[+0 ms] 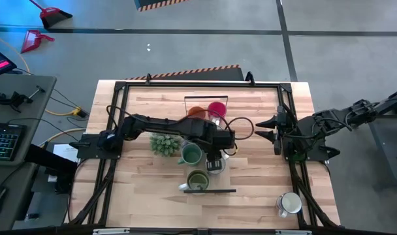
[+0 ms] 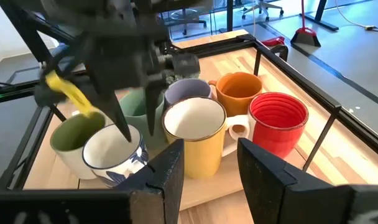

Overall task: Place coffee mugs
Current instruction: Put the left blue mug on the shelf, then put the blue mug on the shelf

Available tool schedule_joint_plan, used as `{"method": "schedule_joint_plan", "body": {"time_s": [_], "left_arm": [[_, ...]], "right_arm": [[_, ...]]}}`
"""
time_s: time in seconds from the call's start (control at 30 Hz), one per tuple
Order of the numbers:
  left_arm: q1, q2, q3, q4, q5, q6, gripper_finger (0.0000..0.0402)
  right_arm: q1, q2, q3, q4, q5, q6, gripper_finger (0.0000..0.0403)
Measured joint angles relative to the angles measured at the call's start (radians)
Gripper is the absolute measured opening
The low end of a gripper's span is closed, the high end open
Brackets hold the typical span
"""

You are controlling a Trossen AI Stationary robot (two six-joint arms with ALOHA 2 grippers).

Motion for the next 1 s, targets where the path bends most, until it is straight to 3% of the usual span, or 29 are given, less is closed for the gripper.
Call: {"method": "schedule_joint_plan", "body": {"time_s": [0.23,0.5,0.83,1.0], "left_arm": [[0.000,-0.106,0.000,0.039,-0.001,0.031,0.0125],[0.021,-0.283,0.000,0.031,-0.073,0.147,0.0125],[0.079,-0.528,-0.005,-0.220,-0.230,0.162,0.0125],[0.075,-0.617,-0.006,-0.329,-0.251,0.148,0.0125]], "right_arm": [[0.000,0.000,0.000,0.010,0.000,0.000,0.0129],[0.000,-0.021,-0.001,0.088,-0.002,-0.054,0.0129],[-0.001,-0.126,-0.001,0.135,0.008,-0.132,0.0129],[-0.001,-0.148,-0.001,0.136,0.031,-0.167,0.0129]]}}
